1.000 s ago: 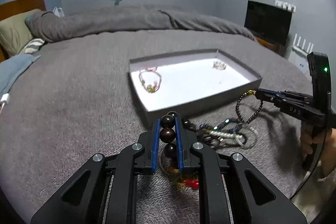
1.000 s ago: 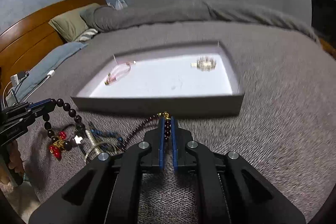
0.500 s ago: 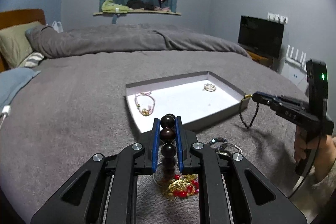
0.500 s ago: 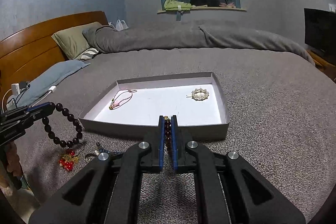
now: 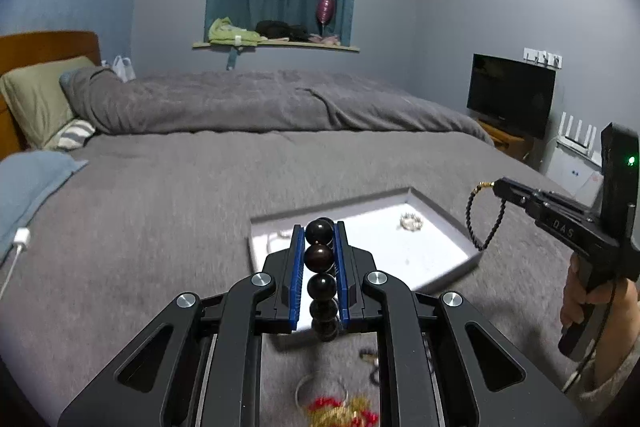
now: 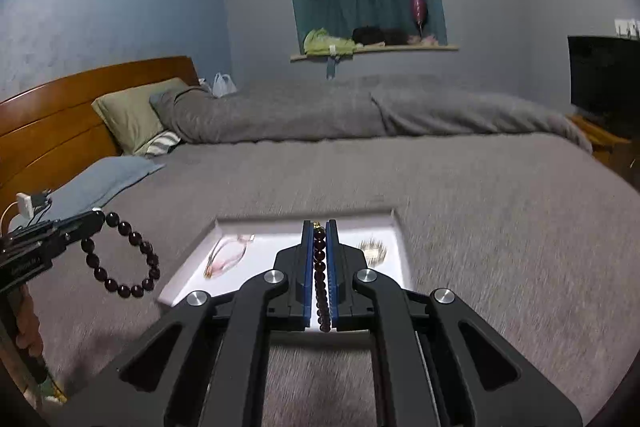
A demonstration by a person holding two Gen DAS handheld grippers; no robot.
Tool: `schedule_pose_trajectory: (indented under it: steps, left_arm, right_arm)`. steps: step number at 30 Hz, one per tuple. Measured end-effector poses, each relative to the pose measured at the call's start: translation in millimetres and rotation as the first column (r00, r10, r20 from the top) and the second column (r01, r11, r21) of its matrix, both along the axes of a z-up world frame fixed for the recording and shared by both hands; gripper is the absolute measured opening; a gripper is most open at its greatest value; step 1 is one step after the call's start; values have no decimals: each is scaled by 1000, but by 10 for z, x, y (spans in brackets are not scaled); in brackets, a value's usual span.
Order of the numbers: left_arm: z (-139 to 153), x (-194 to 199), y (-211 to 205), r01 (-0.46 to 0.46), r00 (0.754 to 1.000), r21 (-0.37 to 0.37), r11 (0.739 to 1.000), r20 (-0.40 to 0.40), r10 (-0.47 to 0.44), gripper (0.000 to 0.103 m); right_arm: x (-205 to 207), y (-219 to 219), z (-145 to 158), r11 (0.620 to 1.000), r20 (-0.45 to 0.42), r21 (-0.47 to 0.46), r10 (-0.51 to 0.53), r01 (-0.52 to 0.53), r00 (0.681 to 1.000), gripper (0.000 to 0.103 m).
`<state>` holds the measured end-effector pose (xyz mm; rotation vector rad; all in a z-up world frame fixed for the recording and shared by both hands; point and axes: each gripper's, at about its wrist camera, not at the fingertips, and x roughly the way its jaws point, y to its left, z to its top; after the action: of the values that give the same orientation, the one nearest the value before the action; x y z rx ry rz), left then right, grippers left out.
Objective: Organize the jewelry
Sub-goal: 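Lift both bead bracelets and carry them over the grey tray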
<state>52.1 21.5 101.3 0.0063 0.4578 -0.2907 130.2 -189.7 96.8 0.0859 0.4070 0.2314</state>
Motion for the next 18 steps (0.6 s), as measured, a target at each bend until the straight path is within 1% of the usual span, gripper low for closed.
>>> schedule_pose_trajectory:
  steps: [5,7,9,11,12,14,17,18]
  left_arm:
    - [25,299,-170,-10,1000,-19,1000,-15,10,15]
    - [-26,372,-229,-1,1000,-26,1000,-25,0,15]
    - [-123,429,-283,21,999,-9,1000,-41,-21,15]
    - [-220,504,-301,35,997,-7,999,-70,-36,15]
    - [-285,552,-299,51,994,-25,998,-94,-53,15]
    - [-370,615,-290,64,990,-36,997,-123,-68,15]
    - [-496,695,-214,48,985,-44,998,-164,-55,15]
    - [-553,736,-161,32,981,-47,998,-190,-40,15]
  right_arm:
    - [307,-104,-64,999,-26,19,-39,40,999,6]
    - [387,-139,-134,999,-42,25,-42,43,998,6]
    - [464,-174,-252,999,-70,28,-36,39,997,6]
    - [539,-187,-349,999,-97,30,-21,24,995,6]
    - [575,-188,-407,999,-111,36,-2,6,994,6]
    - [622,-162,-497,999,-133,38,31,-26,991,6]
    - [671,-134,-631,999,-175,18,31,-28,984,6]
    - [673,-132,-657,1000,-183,12,25,-23,983,6]
